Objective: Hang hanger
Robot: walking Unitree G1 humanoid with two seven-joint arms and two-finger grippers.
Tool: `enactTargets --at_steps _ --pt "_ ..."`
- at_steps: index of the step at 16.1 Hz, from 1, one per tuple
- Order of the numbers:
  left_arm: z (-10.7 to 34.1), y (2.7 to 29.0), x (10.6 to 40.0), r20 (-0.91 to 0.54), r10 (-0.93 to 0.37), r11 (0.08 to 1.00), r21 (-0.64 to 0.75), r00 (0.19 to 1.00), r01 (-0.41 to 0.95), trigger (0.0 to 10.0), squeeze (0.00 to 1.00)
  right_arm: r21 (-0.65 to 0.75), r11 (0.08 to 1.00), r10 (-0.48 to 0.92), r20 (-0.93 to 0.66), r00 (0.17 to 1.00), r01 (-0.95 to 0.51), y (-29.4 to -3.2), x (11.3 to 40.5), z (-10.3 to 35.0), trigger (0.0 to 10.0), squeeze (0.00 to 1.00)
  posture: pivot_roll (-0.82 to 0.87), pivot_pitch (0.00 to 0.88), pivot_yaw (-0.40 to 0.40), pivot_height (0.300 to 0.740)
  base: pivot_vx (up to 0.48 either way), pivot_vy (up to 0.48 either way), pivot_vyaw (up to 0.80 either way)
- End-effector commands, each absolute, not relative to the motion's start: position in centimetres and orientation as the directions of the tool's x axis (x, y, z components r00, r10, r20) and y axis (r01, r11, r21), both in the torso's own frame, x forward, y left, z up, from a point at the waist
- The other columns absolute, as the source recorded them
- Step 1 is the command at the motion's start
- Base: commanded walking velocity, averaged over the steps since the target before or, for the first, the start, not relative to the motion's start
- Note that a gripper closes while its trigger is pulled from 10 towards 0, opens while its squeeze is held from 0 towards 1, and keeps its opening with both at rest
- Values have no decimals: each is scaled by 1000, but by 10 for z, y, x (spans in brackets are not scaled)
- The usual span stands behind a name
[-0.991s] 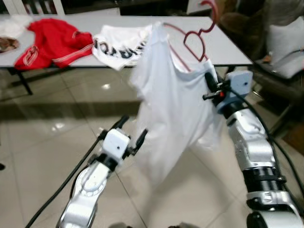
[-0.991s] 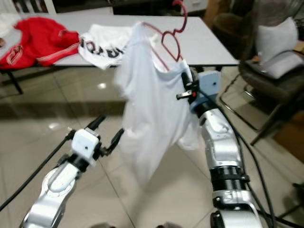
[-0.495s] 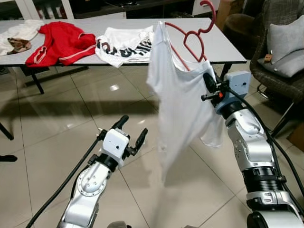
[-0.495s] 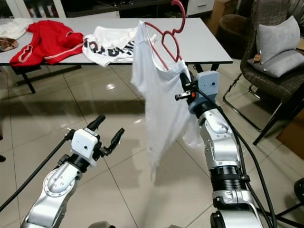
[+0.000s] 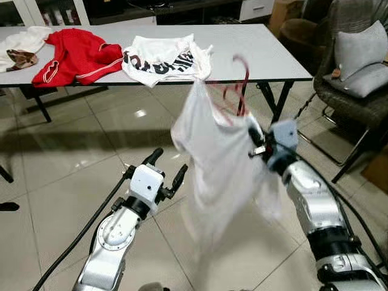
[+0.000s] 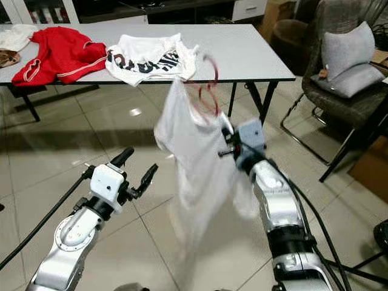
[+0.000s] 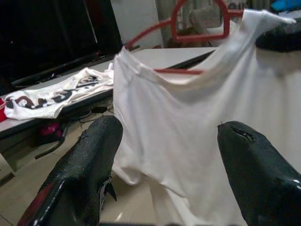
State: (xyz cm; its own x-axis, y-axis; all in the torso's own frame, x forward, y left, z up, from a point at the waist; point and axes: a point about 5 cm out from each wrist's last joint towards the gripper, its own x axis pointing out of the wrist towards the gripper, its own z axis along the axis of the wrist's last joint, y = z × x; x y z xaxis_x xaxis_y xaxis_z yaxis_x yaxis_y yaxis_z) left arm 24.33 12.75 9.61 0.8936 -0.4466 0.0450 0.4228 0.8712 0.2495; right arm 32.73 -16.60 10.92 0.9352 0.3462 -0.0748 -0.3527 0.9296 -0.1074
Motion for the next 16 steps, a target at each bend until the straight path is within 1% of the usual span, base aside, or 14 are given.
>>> enactTargets --at_steps 1,7,8,10,11,12,13,14,16 --pt "94 127 243 28 -459 865 245 888 439 10000 0 -137 925 355 -13 935 -354 -167 331 123 10000 0 28 0 20 736 0 0 0" --pt "83 116 247 -15 -485 848 235 874 475 10000 0 -146 931 335 -24 942 -335 -183 329 117 10000 0 -17 0 49 736 0 0 0" --pt "81 117 247 -21 -486 848 232 874 477 10000 0 -147 930 338 -22 941 -338 -184 325 114 10000 0 -29 0 66 736 0 0 0" --pt "81 126 246 -34 -493 842 232 869 486 10000 0 -124 934 337 6 941 -334 -180 321 114 10000 0 -24 0 67 736 0 0 0" --pt "78 134 245 -49 -491 835 258 870 486 10000 0 -120 932 346 20 938 -342 -174 320 114 10000 0 -1 0 43 736 0 0 0" --pt "76 138 245 -54 -478 840 263 876 475 10000 0 -112 931 353 26 935 -348 -172 319 112 10000 0 7 0 39 736 0 0 0" --pt "77 145 248 -44 -419 874 250 907 416 10000 0 -108 925 370 25 929 -365 -170 320 112 10000 0 22 0 26 736 0 0 0" --pt "80 146 249 -21 -388 900 208 921 383 10000 0 -116 916 391 42 920 -384 -167 321 117 10000 0 26 0 10 736 0 0 0" --pt "72 143 244 -36 -384 897 225 923 382 10000 0 -117 920 381 60 922 -373 -166 324 122 10000 0 35 0 -17 736 0 0 0"
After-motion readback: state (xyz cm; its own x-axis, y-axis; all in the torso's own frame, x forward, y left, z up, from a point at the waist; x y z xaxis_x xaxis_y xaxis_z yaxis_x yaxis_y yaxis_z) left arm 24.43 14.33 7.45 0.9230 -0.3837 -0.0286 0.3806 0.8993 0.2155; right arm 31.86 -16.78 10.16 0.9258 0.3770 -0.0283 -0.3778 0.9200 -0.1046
